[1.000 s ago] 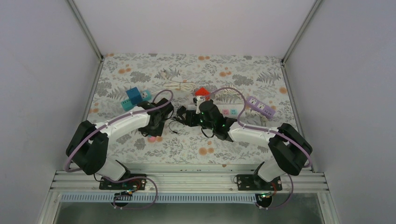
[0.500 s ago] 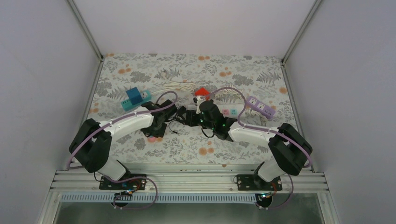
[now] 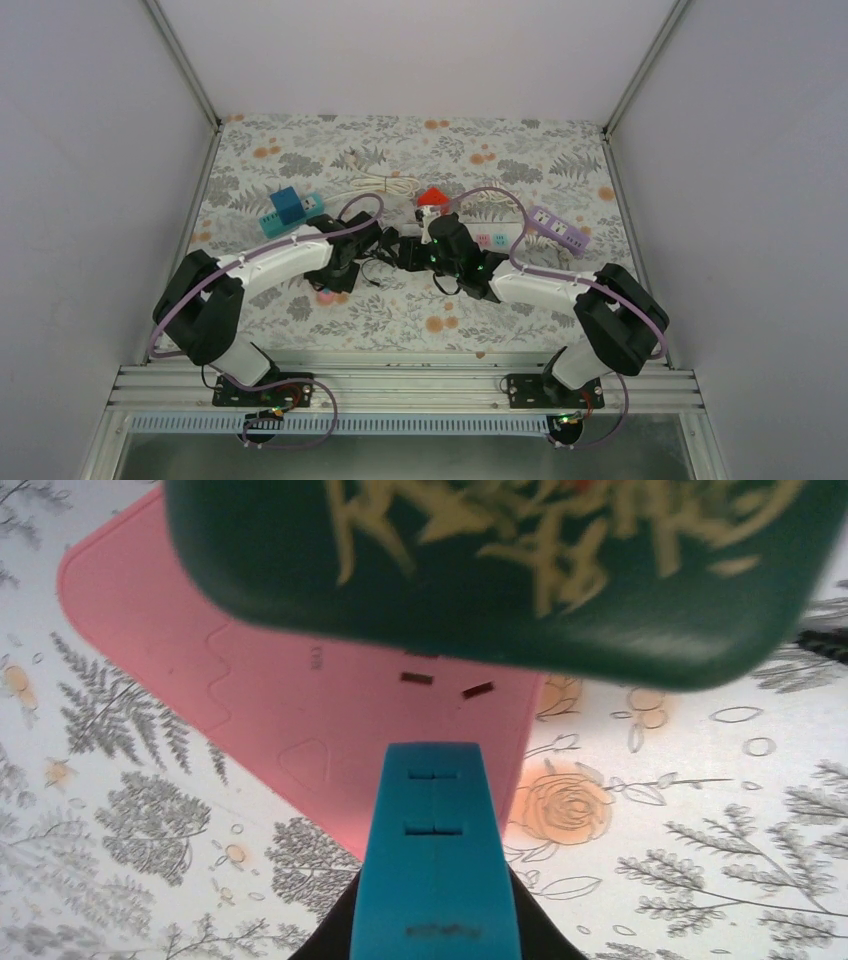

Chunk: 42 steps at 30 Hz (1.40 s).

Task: Insert the plug

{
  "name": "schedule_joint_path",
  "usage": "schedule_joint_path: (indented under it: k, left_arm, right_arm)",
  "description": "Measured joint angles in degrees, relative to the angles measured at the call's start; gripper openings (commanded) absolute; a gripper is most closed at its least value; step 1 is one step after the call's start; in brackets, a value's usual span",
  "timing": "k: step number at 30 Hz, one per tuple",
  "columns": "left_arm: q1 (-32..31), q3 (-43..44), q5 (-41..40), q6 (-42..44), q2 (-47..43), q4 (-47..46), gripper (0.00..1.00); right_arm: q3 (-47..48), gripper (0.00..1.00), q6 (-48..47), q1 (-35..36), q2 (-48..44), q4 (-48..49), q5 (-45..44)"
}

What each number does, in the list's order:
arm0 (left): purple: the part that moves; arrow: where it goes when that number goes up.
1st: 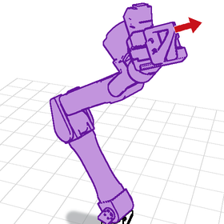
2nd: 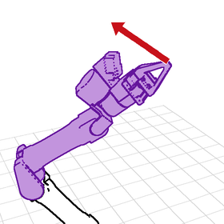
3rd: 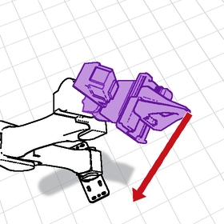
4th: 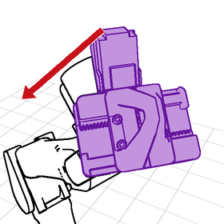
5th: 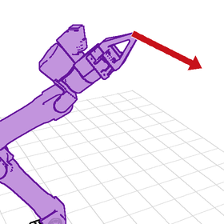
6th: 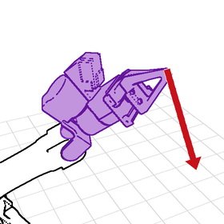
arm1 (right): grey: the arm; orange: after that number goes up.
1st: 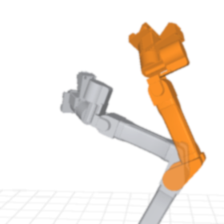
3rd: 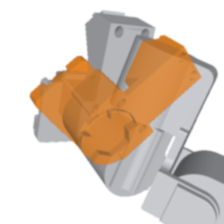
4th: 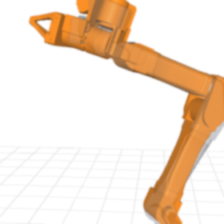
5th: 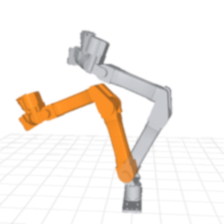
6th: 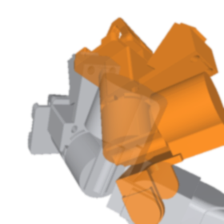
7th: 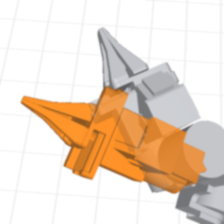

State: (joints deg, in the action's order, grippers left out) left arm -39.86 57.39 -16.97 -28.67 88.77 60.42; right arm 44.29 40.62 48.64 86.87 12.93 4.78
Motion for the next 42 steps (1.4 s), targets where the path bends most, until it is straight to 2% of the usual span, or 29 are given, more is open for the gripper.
schedule_joint_path:
  k: [6, 13, 18, 22, 30, 35, 42]
  left_arm:
    - [2.6, 0.3, 5.4, 3.8, -1.7, -2.1, 0.02]
    - [10.4, 0.3, 9.7, 8.0, -5.7, -2.4, 0.02]
    - [13.3, 0.3, 11.3, 9.2, -7.4, -1.7, 0.02]
    - [15.1, -0.1, 13.2, 10.2, -9.0, -1.6, 0.02]
    - [17.6, -1.3, 16.9, 11.7, -10.5, -2.3, 0.02]
    - [17.6, -1.9, 18.0, 11.9, -10.5, -2.4, 0.02]
    - [17.9, -1.9, 19.1, 12.4, -9.0, -3.2, 0.02]
  right_arm:
    - [0.0, 0.59, -0.3, 0.0, 0.9, 0.3, 3.2]
    - [0.0, 0.69, -0.5, 0.0, 1.1, 0.3, 5.5]
    - [3.1, 0.73, -1.4, 0.1, 5.8, -1.0, 8.5]
    - [8.3, 0.72, -2.6, 1.7, 12.2, -2.7, 10.0]
    - [18.4, 0.61, -3.1, 5.1, 22.5, -4.7, 13.4]
    - [21.6, 0.54, -3.0, 5.3, 25.3, -6.3, 13.1]
    - [24.9, 0.47, -1.9, 5.1, 25.7, -10.9, 7.5]
